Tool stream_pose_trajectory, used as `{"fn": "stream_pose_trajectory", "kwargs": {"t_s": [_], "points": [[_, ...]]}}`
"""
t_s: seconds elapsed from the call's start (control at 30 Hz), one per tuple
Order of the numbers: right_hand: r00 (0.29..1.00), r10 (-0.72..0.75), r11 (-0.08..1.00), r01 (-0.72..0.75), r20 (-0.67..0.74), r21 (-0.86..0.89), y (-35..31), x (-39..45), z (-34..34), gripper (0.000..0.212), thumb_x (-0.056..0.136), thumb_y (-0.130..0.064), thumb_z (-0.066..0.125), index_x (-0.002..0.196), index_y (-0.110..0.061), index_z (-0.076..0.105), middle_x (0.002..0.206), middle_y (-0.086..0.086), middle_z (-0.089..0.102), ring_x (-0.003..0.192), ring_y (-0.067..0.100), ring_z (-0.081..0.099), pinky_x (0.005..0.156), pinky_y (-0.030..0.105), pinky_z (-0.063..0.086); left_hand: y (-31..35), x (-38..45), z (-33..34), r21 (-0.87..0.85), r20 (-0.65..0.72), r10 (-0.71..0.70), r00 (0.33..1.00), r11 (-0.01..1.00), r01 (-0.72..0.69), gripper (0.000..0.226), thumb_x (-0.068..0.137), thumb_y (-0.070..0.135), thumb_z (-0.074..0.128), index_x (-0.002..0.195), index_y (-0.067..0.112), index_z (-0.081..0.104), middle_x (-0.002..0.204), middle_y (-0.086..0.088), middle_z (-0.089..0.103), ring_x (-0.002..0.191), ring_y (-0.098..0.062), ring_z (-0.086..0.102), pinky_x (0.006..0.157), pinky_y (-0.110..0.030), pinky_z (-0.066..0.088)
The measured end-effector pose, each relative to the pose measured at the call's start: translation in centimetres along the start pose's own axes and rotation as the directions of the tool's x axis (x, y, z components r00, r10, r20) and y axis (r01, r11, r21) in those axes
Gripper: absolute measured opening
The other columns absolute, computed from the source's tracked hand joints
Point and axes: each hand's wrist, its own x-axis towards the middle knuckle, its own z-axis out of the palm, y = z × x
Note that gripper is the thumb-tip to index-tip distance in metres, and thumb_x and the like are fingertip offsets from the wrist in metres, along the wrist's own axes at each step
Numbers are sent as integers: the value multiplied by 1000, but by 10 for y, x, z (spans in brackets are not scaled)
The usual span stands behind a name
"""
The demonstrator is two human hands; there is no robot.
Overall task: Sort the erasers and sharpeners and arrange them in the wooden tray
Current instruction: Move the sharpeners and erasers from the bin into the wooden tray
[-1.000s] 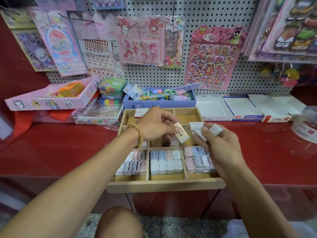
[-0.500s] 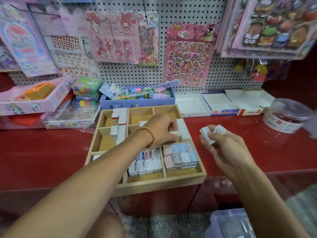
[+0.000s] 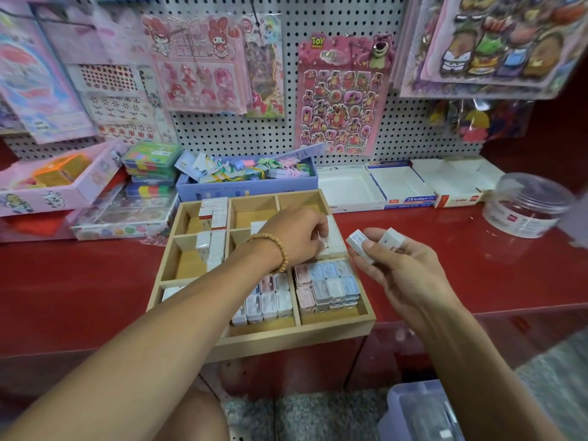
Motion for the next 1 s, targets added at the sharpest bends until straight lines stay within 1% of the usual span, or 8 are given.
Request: {"fn": "stream_pose_trajectory", "kwargs": {"t_s": [0.07,0.13,0.17,0.37,0.53,0.7,0.87,1.0], "points": [[1000,-3,1000,3,18,-10,-1,-2,4,16,88,8,63,104,6,64,91,18,74,78,22,75,72,26,62,3,-7,-8,-202,-82,-29,996,979,12,10,91,14,62,91,15,72,86,5,68,82,-11,64,79,-29,53],[999,-11,1000,12,39,-21,-2,-3,11,17,88,8,63,105,6,64,90,17,74,77,21,75,69,24,61,11,-19,-17,-554,-10,-69,998,831,52,10,91,17,66,86,12,73,78,1,68,67,-10,66,64,-28,56],[998,-16,999,18,54,-26,-2,-4,15,17,88,8,63,104,6,64,89,17,74,76,20,75,67,23,61,14,-25,-20,-642,33,-64,997,763,70,7,88,19,70,84,15,72,75,-1,68,62,-10,65,60,-28,56],[983,-23,994,43,185,-100,8,-6,44,15,96,2,58,108,6,64,92,15,76,84,19,75,69,21,58,-2,-49,-37,-804,110,-158,981,567,181,14,80,5,77,90,10,69,70,2,65,59,-9,64,47,-21,50],[968,-16,969,77,249,-235,21,-2,70,22,104,-17,50,104,3,60,81,6,73,70,16,70,65,26,61,-44,-67,-61,-782,52,-273,961,587,209,22,79,-7,72,96,6,69,73,-1,63,58,-13,64,47,-17,47],[964,-19,921,120,266,-371,30,1,87,23,102,-15,55,115,4,53,89,13,75,59,18,69,50,23,53,-111,-87,-82,-531,-45,-386,921,790,305,25,78,-6,73,90,14,68,86,-2,58,54,-7,56,52,-20,50],[953,5,899,129,304,-418,31,-3,102,10,91,-7,70,90,1,64,73,14,72,58,17,67,55,22,55,-143,-95,-70,-348,-74,-405,911,867,357,25,72,0,80,80,19,64,80,2,63,55,2,55,51,-10,41],[945,-67,836,227,319,-499,32,-1,102,15,90,-17,73,90,-3,69,60,2,61,46,9,51,45,18,43,-144,-89,-45,-220,-95,-367,925,914,340,31,71,1,78,71,26,60,78,7,64,74,-9,60,74,-23,52]]}}
